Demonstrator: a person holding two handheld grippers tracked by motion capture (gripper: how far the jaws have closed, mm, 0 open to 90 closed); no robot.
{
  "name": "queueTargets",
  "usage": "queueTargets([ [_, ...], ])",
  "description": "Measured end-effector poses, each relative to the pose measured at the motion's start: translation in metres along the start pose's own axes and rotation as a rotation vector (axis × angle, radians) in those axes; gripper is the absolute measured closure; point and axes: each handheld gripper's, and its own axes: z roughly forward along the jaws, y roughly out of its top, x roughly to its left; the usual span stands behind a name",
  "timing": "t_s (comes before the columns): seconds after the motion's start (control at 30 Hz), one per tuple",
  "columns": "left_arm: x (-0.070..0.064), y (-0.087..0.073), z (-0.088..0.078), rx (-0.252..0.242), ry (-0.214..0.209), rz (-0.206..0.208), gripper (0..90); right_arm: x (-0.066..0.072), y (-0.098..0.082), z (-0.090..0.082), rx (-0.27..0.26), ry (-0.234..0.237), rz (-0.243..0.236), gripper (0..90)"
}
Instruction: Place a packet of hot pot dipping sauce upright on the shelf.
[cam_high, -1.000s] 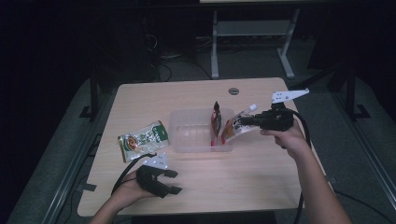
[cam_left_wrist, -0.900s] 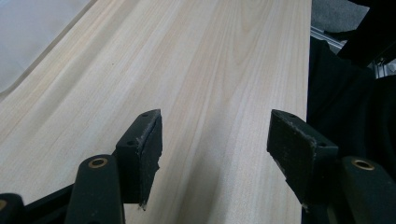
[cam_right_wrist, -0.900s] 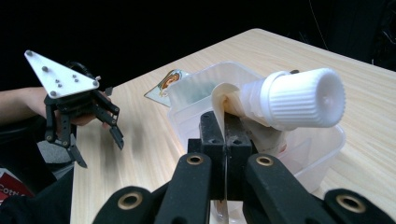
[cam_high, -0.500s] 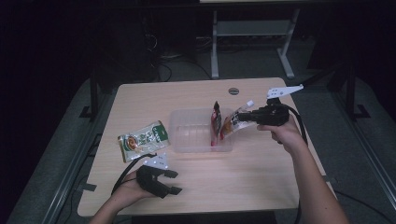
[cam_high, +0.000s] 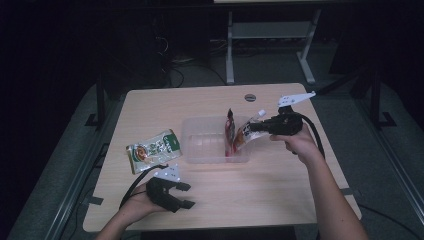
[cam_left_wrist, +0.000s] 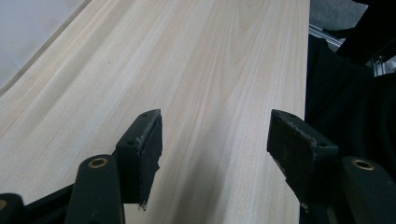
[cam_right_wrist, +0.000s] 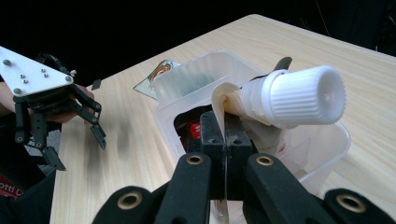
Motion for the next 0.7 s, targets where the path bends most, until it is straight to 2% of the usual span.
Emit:
queueTargets([
  [0.53, -0.001, 0.0, 0.002, 0.011, -0.005, -0.002, 35.4, -0.007, -0.002, 0.017, 0.012, -0.003, 0.025, 88.9],
  [0.7, -0.001, 0.0, 0.002, 0.01, -0.007, -0.003, 35.5, -0.009, -0.002, 0.023, 0.015, -0.017, 0.033, 88.6],
])
